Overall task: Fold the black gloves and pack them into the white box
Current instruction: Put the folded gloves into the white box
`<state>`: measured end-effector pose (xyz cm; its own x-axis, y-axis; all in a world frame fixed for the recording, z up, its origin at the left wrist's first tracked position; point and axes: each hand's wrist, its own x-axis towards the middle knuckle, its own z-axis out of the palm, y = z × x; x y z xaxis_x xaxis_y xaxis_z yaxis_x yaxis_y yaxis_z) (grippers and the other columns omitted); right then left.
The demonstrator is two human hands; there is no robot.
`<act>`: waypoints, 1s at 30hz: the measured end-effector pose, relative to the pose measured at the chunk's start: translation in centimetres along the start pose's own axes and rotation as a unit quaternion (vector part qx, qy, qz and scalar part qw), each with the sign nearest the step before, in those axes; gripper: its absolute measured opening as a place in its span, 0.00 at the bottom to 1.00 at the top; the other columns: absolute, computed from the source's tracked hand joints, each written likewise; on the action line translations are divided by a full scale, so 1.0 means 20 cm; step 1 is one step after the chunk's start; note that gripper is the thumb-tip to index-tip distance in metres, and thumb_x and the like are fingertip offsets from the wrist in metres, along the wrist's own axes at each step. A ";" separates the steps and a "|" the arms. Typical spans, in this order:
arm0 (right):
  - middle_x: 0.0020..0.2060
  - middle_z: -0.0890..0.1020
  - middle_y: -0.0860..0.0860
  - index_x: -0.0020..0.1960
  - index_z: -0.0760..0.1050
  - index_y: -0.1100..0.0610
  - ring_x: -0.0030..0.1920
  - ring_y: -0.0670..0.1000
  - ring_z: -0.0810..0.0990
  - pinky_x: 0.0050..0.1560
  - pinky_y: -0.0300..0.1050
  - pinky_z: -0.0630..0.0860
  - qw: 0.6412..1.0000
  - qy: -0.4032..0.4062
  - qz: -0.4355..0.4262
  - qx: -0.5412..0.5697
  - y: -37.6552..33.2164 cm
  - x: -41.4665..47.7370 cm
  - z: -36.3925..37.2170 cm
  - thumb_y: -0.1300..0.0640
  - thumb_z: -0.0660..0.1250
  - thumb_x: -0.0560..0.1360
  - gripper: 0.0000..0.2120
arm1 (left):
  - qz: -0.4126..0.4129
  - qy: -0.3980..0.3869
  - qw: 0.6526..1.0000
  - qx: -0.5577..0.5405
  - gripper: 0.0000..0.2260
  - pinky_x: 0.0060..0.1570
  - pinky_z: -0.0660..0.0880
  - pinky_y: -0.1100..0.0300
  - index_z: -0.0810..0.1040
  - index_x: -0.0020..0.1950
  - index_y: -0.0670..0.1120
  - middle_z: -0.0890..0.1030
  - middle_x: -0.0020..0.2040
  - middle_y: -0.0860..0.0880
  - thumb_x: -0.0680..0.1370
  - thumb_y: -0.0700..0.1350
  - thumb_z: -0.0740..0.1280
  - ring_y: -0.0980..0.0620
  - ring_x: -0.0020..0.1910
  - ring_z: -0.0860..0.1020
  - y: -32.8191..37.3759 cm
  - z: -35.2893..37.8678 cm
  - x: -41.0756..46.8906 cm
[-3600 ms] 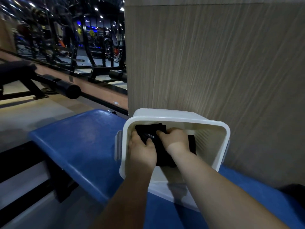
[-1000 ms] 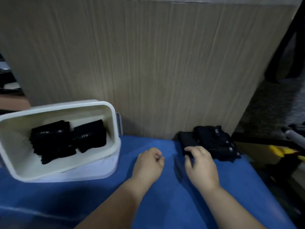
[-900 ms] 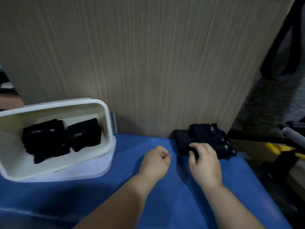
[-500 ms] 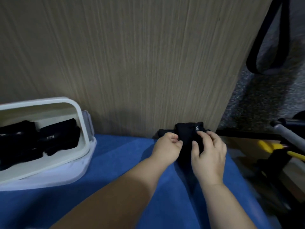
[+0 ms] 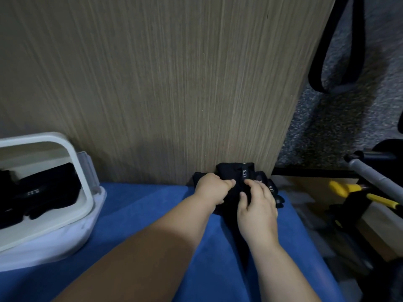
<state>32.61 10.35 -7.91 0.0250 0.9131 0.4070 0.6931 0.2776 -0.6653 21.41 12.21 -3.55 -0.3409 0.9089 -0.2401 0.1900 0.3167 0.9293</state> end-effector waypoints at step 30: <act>0.57 0.82 0.58 0.62 0.77 0.58 0.56 0.56 0.82 0.50 0.50 0.81 0.665 -0.347 0.187 0.635 -0.42 -0.19 -0.20 0.52 0.79 0.61 0.32 | 0.086 -0.089 0.971 -0.206 0.07 0.37 0.70 0.58 0.73 0.41 0.47 0.77 0.38 0.46 0.77 0.37 0.63 0.51 0.37 0.75 -0.11 -0.59 -0.51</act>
<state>29.52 3.35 -1.43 -0.6187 0.7851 -0.0293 -0.4453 -0.3812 -0.8102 13.58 -0.89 0.13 -0.1654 0.9828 -0.0823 -0.1661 0.0545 0.9846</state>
